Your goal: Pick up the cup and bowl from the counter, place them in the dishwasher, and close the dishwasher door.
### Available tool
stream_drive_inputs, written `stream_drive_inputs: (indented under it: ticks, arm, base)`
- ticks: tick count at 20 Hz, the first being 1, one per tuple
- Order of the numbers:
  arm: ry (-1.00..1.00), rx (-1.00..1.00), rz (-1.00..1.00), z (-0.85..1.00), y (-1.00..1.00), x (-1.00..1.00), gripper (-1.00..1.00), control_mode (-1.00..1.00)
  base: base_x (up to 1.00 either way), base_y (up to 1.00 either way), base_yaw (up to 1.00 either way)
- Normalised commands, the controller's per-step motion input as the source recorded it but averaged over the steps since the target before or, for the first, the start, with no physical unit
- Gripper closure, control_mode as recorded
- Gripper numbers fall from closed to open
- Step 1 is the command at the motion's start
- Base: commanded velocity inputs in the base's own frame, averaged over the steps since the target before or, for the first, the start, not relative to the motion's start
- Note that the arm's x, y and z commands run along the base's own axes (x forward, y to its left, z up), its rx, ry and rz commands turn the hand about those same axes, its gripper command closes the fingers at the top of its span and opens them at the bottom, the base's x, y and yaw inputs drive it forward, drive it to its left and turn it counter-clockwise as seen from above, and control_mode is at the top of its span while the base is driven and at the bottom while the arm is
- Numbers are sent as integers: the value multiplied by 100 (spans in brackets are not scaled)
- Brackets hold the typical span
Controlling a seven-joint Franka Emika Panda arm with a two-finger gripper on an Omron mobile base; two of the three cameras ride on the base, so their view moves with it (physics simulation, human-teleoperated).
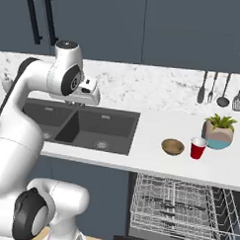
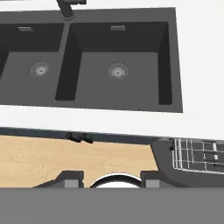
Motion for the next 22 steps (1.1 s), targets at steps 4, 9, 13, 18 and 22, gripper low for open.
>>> stream_drive_inputs:
  ticks: [4,9,13,18,22]
  arm:
    - [0,0,0,0,0,-5,-100,100]
    - [0,0,0,0,0,0,-100,100]
    - [0,0,0,0,0,0,-100,100]
    - [0,0,0,0,0,0,-100,100]
    - [0,0,0,0,0,0,-100,100]
  base:
    - [-4,0,-3]
    - [-17,-4,-41]
    - [-3,0,-55]
    - [0,18,-57]
    - [0,48,-54]
